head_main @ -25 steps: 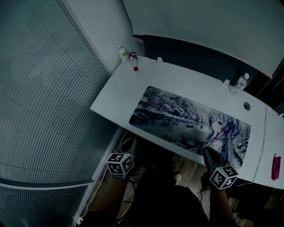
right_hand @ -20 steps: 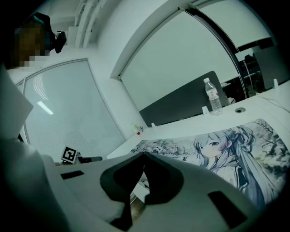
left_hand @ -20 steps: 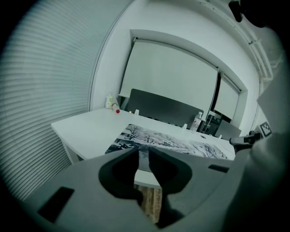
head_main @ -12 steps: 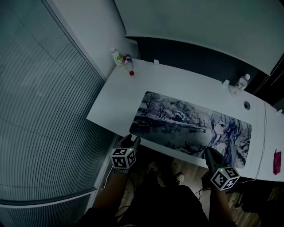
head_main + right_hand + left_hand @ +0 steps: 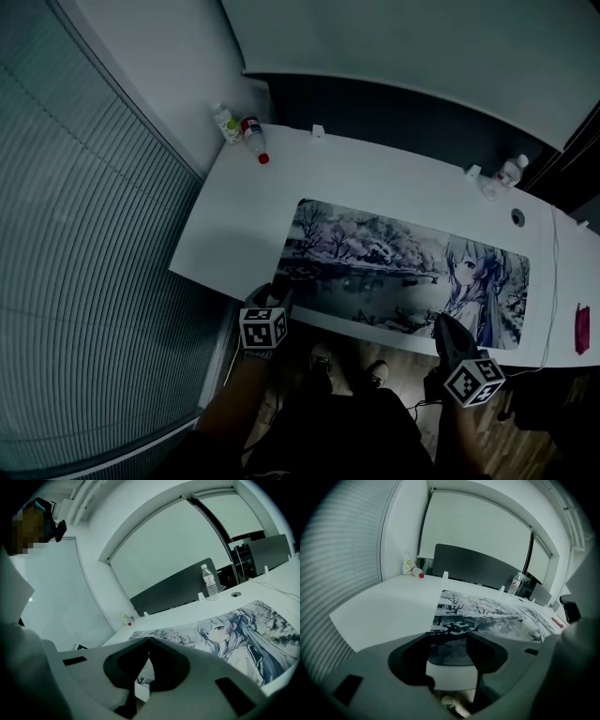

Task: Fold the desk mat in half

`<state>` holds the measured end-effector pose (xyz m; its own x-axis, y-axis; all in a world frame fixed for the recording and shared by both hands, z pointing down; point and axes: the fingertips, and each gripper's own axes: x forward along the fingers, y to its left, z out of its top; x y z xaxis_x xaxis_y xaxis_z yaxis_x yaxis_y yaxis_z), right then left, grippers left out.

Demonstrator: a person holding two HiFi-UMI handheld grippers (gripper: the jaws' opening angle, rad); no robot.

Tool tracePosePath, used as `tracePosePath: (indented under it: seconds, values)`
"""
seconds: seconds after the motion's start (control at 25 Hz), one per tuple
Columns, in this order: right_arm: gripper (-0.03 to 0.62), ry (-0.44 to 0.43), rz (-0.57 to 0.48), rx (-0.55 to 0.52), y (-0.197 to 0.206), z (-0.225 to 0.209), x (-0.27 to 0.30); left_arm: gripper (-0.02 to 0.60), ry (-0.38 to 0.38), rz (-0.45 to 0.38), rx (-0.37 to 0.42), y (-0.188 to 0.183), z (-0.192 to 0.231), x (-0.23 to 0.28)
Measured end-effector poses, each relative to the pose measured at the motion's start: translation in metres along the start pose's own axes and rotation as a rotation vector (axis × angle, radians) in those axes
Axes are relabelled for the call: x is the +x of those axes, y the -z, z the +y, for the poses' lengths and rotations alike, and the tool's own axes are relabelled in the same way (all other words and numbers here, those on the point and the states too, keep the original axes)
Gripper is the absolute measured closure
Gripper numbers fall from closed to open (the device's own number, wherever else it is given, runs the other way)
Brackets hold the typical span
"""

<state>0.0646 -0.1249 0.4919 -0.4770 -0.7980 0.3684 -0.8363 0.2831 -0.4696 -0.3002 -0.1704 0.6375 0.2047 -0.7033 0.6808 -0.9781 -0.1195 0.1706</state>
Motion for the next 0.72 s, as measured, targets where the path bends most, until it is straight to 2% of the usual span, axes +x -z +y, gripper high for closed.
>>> tracePosePath:
  seconds: [0.28, 0.6, 0.72]
  values:
    - [0.571, 0.052, -0.024, 0.034, 0.005, 0.005, 0.011, 0.341, -0.005, 0.093, 0.091, 0.009, 0.01, 0.024]
    - [0.571, 0.094, -0.045, 0.064, 0.016, 0.013, 0.018, 0.349, -0.001, 0.057, 0.14, 0.009, 0.008, 0.026]
    - [0.571, 0.104, -0.053, 0.072, 0.019, 0.016, 0.017, 0.392, 0.035, 0.057, 0.159, 0.009, 0.003, 0.026]
